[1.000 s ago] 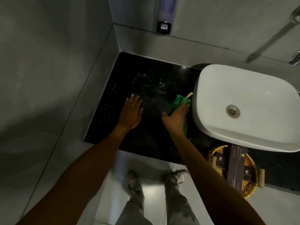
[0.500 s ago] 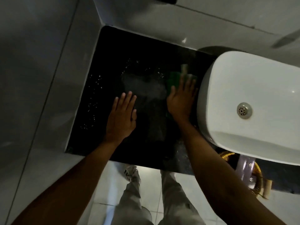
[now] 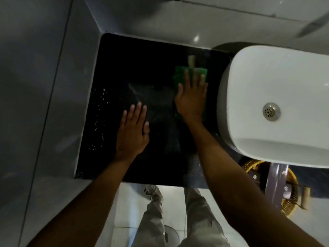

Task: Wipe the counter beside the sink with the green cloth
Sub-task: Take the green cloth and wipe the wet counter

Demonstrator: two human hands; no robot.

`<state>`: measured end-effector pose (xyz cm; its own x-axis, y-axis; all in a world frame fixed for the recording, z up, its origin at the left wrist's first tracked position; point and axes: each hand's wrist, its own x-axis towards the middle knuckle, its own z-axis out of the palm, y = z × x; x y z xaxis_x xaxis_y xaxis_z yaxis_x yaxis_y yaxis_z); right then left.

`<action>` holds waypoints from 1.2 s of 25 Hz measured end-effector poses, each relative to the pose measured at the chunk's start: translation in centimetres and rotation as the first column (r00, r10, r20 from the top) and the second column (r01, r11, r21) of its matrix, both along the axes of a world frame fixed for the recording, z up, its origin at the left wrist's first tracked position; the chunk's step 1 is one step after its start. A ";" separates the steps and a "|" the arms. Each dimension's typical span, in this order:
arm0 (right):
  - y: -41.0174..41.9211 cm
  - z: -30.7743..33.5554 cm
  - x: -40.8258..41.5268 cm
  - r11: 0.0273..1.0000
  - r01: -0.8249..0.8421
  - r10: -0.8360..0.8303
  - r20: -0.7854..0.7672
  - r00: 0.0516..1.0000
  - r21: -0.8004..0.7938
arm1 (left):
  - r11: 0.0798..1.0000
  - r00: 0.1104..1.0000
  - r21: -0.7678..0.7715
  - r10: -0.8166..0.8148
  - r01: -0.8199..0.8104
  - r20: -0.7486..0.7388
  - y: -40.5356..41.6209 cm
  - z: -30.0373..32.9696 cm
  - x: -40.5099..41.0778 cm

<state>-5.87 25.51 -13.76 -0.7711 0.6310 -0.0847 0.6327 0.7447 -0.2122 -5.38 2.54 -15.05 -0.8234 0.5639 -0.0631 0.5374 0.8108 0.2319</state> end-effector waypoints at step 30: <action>-7.3 0.0 21.9 0.964 0.264 -0.265 0.094 0.960 0.016 | 0.999 0.998 -0.030 -0.017 0.015 -0.058 -0.3 0.2 0.4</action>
<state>16.04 18.18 -13.76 -0.5652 0.8118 -0.1467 0.8243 0.5487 -0.1394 -5.02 2.24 -14.88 -0.8171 0.5756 -0.0323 0.5622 0.8080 0.1763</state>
